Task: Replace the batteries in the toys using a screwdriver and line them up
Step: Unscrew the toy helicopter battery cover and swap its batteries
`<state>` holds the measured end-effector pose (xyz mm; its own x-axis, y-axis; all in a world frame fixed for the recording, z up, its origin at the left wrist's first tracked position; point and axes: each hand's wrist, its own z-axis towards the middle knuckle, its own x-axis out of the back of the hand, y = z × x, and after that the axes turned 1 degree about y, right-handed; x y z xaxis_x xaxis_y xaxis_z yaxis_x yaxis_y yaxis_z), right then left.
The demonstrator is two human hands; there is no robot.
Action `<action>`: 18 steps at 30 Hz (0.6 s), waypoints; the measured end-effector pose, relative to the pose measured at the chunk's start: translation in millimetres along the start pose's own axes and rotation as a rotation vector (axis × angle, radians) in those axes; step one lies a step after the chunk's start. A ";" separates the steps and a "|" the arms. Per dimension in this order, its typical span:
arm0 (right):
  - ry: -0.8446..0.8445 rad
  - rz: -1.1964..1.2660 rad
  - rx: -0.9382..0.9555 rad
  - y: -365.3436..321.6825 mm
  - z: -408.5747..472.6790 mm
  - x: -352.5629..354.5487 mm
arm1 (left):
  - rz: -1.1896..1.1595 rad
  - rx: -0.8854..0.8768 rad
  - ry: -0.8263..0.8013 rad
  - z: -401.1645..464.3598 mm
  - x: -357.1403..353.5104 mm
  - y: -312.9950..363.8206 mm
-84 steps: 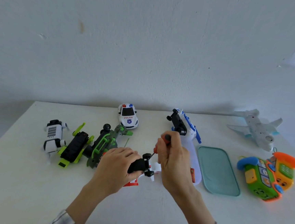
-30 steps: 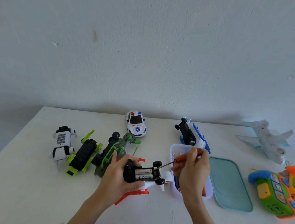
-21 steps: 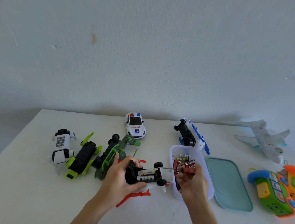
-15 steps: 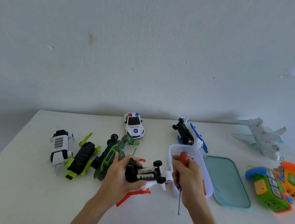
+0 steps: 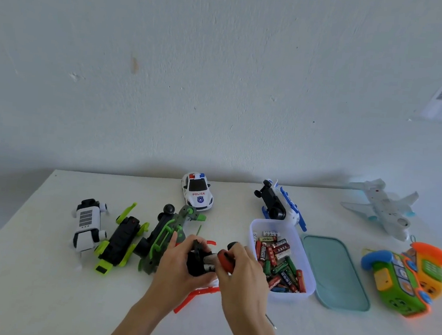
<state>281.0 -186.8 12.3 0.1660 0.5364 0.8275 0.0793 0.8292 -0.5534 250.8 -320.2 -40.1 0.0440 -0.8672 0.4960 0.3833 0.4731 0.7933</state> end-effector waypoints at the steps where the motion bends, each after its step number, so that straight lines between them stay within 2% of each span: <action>1: 0.002 0.057 0.016 0.8 0.7 -0.7 | -0.002 0.002 0.002 0.2 -0.1 0.0; 5: -0.010 0.408 -0.016 0.9 4.9 6.8 | -0.002 0.005 -0.002 0.1 0.7 1.1; 9: 0.135 0.755 -0.103 17.3 22.9 41.5 | -0.027 0.021 0.009 -0.5 1.3 3.3; 14: 0.407 0.704 -0.320 90.5 64.0 71.8 | -0.063 0.011 0.034 -0.9 2.6 6.8; 18: 0.437 0.426 -0.521 161.4 79.6 75.1 | -0.041 -0.012 0.040 -0.6 2.1 3.5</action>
<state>228.0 -0.2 -7.3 0.6467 0.5905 0.4828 0.3534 0.3290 -0.8757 252.7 -320.4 -36.5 0.0647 -0.8912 0.4489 0.3967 0.4357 0.8080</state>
